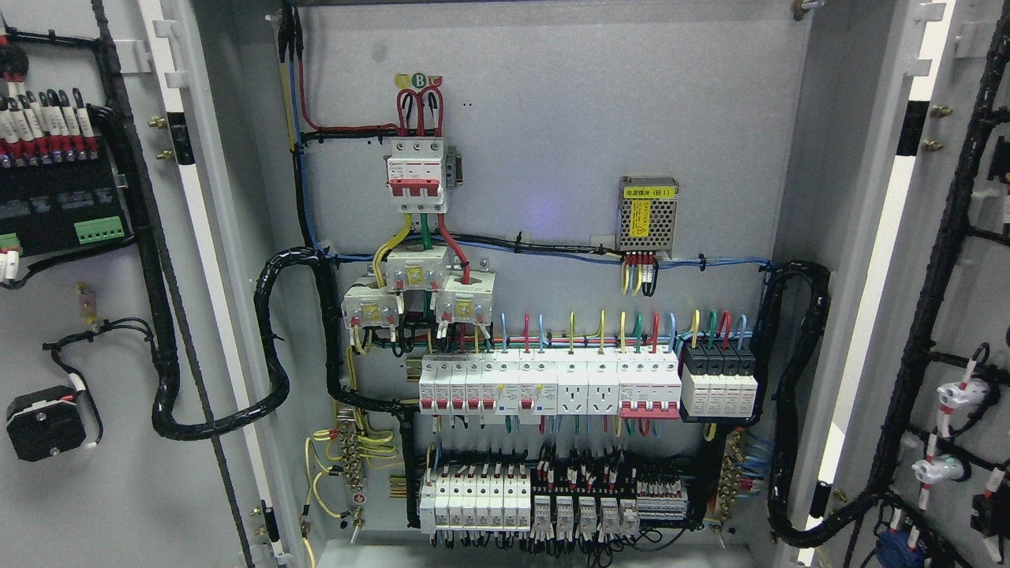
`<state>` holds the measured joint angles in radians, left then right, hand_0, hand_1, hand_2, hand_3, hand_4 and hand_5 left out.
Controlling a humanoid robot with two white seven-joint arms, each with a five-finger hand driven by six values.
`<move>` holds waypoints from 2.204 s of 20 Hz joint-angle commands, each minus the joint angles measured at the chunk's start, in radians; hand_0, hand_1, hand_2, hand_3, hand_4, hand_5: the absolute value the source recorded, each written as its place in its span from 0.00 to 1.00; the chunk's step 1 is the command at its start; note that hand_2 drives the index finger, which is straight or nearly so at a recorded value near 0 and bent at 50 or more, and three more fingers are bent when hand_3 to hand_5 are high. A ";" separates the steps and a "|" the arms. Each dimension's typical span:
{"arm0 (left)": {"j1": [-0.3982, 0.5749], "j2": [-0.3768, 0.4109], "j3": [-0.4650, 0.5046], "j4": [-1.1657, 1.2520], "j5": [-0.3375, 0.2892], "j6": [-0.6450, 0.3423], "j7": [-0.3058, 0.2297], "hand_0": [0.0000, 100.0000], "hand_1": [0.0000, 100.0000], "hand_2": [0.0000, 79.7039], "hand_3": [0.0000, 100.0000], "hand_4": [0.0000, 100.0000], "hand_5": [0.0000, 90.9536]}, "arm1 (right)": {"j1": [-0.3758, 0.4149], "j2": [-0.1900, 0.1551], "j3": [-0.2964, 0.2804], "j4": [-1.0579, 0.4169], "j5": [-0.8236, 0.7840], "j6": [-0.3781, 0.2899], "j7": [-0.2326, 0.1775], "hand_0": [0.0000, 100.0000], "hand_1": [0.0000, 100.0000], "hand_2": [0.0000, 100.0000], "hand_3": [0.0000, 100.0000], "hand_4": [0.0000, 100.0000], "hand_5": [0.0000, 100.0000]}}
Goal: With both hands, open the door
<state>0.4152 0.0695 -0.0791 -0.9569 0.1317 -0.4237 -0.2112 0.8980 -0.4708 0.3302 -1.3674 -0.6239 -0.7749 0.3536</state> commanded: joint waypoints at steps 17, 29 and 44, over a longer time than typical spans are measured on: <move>-0.348 -0.103 0.007 0.989 0.003 0.281 -0.002 0.00 0.00 0.00 0.00 0.00 0.00 | -0.606 0.390 0.027 1.278 0.361 0.313 -0.099 0.38 0.00 0.00 0.00 0.00 0.00; -0.363 -0.103 0.016 0.978 0.000 0.428 0.004 0.00 0.00 0.00 0.00 0.00 0.00 | -0.774 0.477 0.018 1.323 0.503 0.779 -0.246 0.38 0.00 0.00 0.00 0.00 0.00; -0.363 -0.103 0.024 0.972 0.006 0.411 0.001 0.00 0.00 0.00 0.00 0.00 0.00 | -0.818 0.526 -0.052 1.337 0.513 0.859 -0.381 0.38 0.00 0.00 0.00 0.00 0.00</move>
<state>0.0526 0.0014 -0.0604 -0.0231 0.1366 -0.0065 -0.2089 0.0889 0.0039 0.3402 -0.0596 -0.1143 0.0847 -0.0145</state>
